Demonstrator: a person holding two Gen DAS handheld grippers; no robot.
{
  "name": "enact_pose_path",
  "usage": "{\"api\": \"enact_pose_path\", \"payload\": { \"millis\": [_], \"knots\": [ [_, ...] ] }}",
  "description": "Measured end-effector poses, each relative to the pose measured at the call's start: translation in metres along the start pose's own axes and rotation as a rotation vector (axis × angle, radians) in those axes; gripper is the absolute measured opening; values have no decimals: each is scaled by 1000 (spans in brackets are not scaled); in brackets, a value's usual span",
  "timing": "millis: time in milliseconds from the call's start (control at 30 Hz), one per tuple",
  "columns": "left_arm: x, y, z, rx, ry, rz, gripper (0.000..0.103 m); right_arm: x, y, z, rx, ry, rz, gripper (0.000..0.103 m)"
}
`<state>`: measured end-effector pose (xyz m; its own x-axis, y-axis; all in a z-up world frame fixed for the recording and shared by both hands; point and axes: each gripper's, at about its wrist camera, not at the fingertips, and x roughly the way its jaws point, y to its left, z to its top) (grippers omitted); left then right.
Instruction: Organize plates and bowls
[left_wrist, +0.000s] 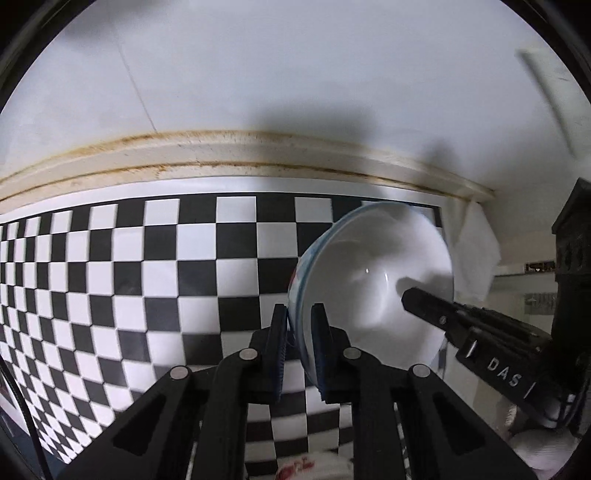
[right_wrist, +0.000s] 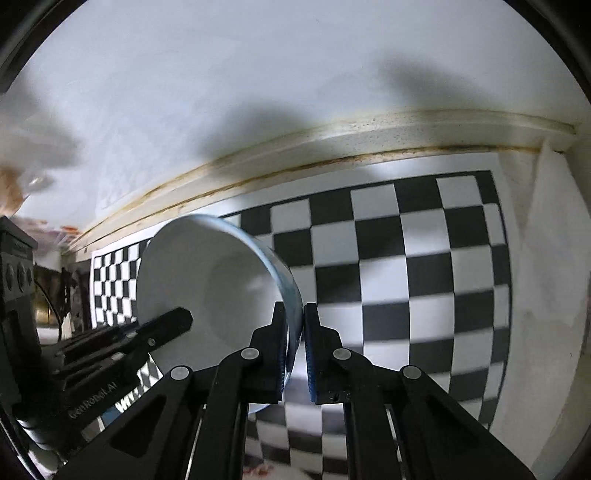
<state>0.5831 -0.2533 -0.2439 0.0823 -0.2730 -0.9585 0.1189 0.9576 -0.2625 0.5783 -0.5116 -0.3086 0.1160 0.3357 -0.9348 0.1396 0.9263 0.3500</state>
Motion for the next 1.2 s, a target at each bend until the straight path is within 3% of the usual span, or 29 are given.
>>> {"api": "enact_pose_path", "payload": {
  "millis": [233, 533, 833, 1200],
  "knots": [
    [-64, -10, -47, 69, -72, -11, 11, -53, 27, -64, -17, -61, 23, 10],
    [-87, -19, -123, 151, -57, -6, 11, -100, 40, -150, -11, -106, 16, 10],
    [-59, -8, -187, 184, 55, -21, 11, -77, 31, -235, 32, -32, -4, 10],
    [-14, -5, -211, 204, 148, -3, 11, -32, 11, -272, 89, 41, -46, 10]
  ]
}}
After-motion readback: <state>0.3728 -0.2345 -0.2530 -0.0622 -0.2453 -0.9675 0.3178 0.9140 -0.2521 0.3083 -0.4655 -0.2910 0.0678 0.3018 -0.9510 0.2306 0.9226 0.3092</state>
